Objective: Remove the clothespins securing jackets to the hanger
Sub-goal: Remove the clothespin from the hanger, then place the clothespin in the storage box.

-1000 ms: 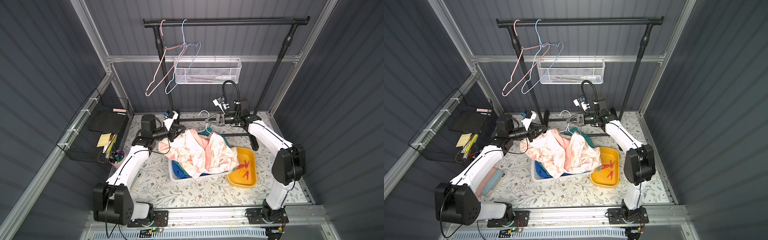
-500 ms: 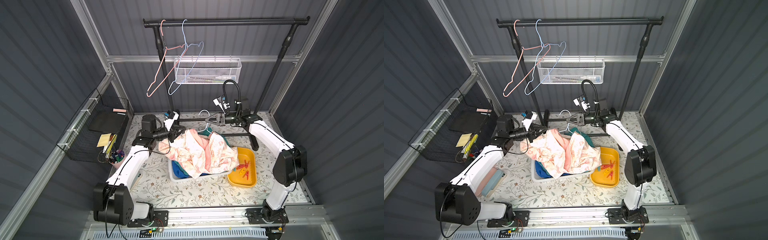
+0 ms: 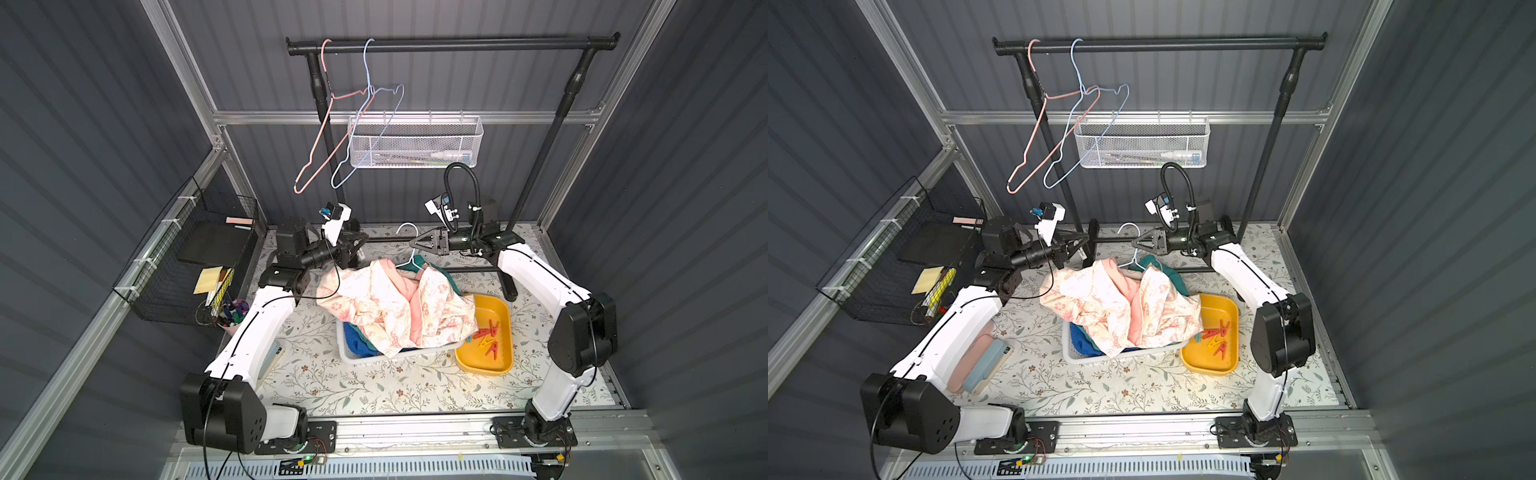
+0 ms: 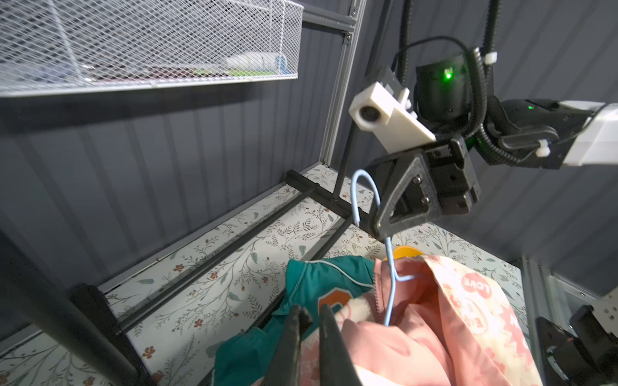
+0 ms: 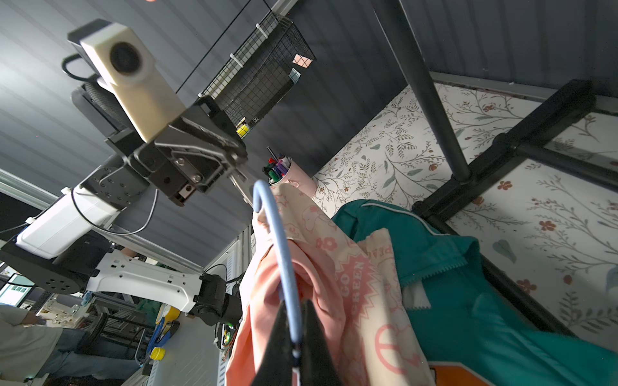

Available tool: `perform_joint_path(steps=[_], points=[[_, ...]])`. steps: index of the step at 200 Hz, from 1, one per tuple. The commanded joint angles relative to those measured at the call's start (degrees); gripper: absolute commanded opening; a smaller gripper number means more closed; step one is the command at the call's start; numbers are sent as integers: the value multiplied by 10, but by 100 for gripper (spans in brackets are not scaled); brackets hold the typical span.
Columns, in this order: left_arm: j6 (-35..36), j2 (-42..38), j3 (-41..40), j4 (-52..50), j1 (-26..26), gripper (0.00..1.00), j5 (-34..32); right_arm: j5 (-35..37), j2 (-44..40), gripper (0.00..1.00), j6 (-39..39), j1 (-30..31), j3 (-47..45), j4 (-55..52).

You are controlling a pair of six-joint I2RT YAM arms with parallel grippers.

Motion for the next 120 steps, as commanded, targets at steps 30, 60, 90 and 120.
perform_joint_path(steps=[30, 60, 90, 120], points=[[-51, -30, 2, 20, -3, 0, -33, 37, -14, 11, 11, 5, -59, 10], [-68, -39, -23, 39, -4, 0, -32, 50, 4, 21, 47, 5, -75, 52], [-85, -28, -21, 41, -18, 0, -38, 96, -9, 44, 52, 5, -77, 56], [-124, -23, -21, 63, -32, 0, -48, 210, -72, 60, 5, 25, -81, 18]])
